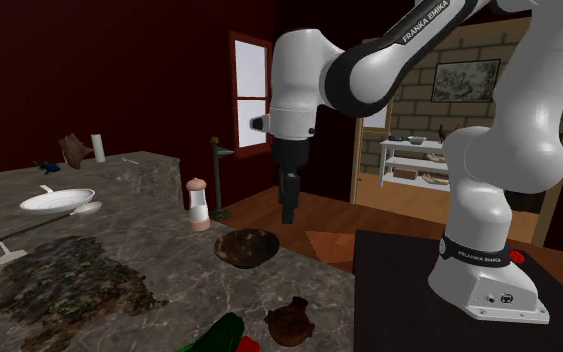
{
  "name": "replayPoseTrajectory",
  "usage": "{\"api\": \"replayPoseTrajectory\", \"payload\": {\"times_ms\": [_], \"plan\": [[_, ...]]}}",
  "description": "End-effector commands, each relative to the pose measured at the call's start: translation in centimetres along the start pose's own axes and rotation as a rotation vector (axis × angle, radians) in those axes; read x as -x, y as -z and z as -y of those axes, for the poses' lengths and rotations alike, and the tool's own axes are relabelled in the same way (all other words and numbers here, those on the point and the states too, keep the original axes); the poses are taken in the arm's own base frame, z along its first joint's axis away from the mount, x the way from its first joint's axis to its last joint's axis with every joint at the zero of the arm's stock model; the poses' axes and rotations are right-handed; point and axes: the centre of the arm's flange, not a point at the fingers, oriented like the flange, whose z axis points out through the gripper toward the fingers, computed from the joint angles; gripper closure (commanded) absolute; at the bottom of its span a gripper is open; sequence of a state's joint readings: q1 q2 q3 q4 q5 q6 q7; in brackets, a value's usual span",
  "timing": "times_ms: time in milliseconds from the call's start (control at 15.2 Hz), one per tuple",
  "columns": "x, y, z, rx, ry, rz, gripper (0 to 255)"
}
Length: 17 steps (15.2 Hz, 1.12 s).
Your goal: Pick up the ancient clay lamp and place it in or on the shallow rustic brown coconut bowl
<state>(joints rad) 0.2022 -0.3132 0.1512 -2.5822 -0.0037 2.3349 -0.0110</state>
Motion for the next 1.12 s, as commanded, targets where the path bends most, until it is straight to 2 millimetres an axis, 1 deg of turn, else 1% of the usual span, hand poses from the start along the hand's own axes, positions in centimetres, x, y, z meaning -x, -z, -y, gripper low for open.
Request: {"api": "replayPoseTrajectory", "payload": {"times_ms": [0, 594, 1056], "plan": [[-0.9, -2.1, 1.3, -0.006, 0.025, -0.006, 0], [-5.0, -11.0, 7.3, -0.032, 0.138, -0.026, 0], [-5.1, -14.7, 7.4, -0.032, 0.138, -0.026, 0]]}}
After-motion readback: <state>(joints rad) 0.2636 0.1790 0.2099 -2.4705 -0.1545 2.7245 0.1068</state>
